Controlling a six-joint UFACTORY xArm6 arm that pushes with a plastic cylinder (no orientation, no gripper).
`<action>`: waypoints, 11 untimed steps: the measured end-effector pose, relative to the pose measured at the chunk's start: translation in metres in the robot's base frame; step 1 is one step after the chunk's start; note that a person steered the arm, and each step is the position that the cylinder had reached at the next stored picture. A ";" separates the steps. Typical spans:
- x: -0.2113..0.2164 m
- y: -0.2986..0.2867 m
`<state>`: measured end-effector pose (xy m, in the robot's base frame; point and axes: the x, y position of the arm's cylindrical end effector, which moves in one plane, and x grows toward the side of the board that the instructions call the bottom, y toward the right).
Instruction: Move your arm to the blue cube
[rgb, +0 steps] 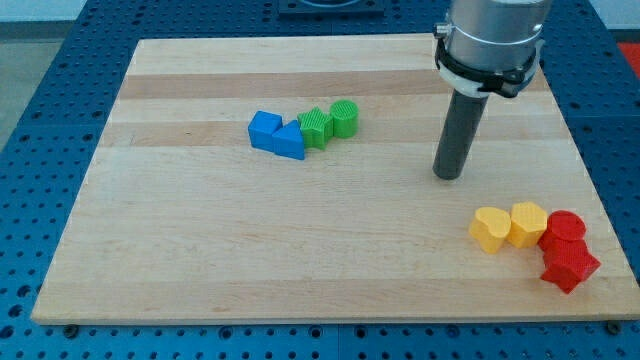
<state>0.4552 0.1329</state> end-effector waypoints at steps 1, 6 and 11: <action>-0.003 -0.002; -0.183 -0.201; -0.173 -0.239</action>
